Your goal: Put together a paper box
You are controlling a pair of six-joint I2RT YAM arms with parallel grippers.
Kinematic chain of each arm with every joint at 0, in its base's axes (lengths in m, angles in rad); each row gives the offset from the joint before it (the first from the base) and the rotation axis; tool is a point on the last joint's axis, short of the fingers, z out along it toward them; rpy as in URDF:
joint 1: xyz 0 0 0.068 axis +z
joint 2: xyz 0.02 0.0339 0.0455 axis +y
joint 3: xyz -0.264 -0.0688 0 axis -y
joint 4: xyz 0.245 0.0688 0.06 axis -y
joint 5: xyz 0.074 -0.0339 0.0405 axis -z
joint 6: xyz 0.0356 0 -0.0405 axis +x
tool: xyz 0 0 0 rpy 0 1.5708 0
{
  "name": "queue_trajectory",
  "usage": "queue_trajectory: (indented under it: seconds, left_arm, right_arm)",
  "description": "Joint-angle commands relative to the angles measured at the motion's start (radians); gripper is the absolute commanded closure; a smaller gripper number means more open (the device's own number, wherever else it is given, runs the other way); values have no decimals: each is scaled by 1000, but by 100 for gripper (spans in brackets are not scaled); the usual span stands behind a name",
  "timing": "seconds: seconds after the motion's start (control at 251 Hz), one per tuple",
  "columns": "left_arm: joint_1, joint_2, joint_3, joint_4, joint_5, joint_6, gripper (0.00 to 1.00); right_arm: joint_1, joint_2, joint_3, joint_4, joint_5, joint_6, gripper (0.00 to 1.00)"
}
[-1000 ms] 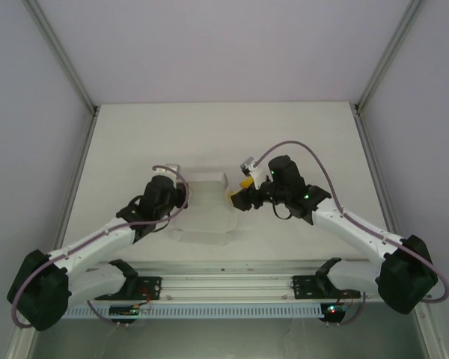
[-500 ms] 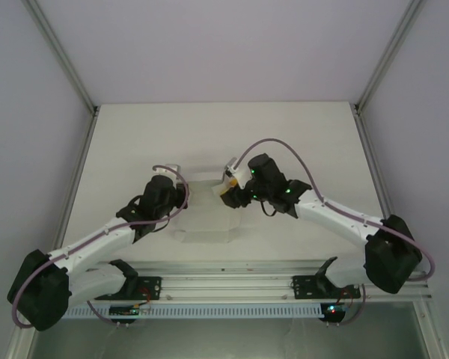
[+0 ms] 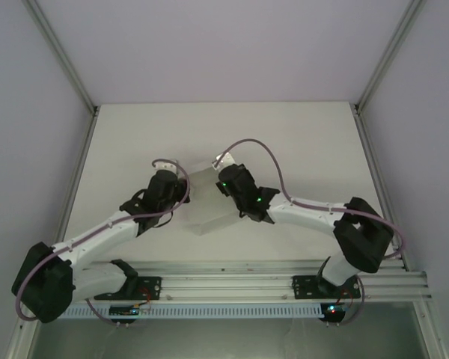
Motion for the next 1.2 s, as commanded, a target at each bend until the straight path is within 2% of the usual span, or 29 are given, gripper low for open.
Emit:
queue_trajectory:
  seconds: [0.0,0.084,0.176,0.216,0.279,0.423,0.491,0.559,0.595,0.647,0.687,0.73,0.822,0.926,1.006,1.106,1.193]
  left_arm:
    - [-9,15,76,-180,-147,-157,100]
    - [-8,26,95,-250,-193,-223,100]
    - [-8,19,85,-239,-156,-235,100]
    - [-8,16,83,-230,-142,-240,100]
    - [-7,15,85,-219,-125,-243,100]
    - [-9,38,114,-190,-73,-233,100]
    - [-9,58,129,-186,-65,-236,100]
    - [-7,78,141,-174,-50,-228,100]
    - [-8,88,145,-166,-39,-219,100]
    - [-7,98,151,-155,-32,-199,100]
    - [-6,106,161,-154,-33,-188,100]
    - [-1,118,173,-156,-33,-172,100]
    - [25,145,215,-172,20,-110,100]
    - [77,191,292,-240,125,20,100]
    - [120,250,383,-339,247,211,100]
    - [141,351,539,-549,297,448,100]
    - [140,431,654,-719,310,692,100]
  right_arm:
    - [-16,61,101,-145,442,151,95]
    - [-33,87,152,-315,571,350,90]
    - [-62,82,188,-525,569,614,89]
    - [-70,78,189,-547,562,659,90]
    - [-71,75,163,-462,564,663,92]
    - [-71,37,8,-22,412,401,90]
    - [-67,12,-72,167,345,330,76]
    - [-69,-14,-149,337,130,198,67]
    - [-67,-36,-200,437,5,131,54]
    - [-66,-67,-260,532,-192,33,22]
    - [-63,-97,-292,548,-310,4,15]
    - [-64,-138,-311,507,-450,-8,2]
    - [-78,-243,-332,392,-617,29,1]
    - [-102,-366,-331,259,-625,103,1]
    - [-145,-456,-301,93,-575,212,1]
    - [-234,-551,-244,-196,-507,368,1]
    - [-346,-611,-216,-432,-502,506,1]
